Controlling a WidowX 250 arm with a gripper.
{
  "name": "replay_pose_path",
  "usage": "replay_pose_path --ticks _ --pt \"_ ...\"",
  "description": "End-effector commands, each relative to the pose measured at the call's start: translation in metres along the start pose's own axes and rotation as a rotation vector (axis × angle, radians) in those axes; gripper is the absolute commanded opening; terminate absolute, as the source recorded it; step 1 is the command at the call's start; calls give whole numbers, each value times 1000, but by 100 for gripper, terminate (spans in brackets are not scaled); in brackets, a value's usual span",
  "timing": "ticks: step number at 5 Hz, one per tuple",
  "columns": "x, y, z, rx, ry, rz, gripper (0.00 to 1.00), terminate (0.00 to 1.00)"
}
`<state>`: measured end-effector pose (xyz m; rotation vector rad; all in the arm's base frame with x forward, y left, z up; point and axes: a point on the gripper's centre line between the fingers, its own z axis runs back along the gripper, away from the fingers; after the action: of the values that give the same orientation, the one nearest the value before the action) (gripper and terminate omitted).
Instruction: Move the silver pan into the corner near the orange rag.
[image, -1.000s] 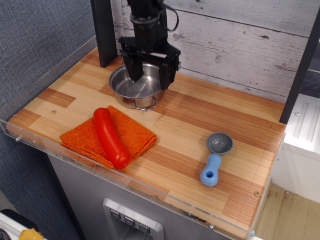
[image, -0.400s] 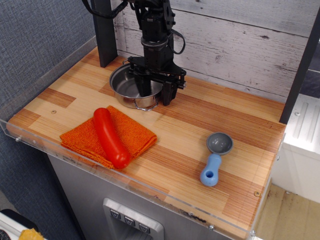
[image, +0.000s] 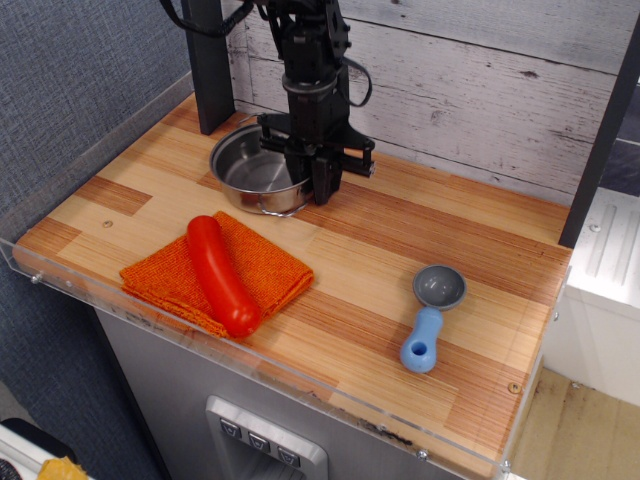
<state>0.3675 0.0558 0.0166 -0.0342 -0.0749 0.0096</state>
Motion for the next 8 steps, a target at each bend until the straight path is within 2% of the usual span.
replay_pose_path --ticks 1,3,4,5,6,7,8 --pt "8 9 59 -41 -173 17 0 0" --pt "-5 12 118 -83 -293 -2 0 0" --pt "-33 18 147 -123 -367 25 0 0" --pt "-66 24 157 -124 -380 72 0 0" --pt "-97 34 152 -108 -344 120 0 0" --pt "-117 45 142 -76 -298 144 0 0" --pt "-127 57 138 -36 -269 155 0 0"
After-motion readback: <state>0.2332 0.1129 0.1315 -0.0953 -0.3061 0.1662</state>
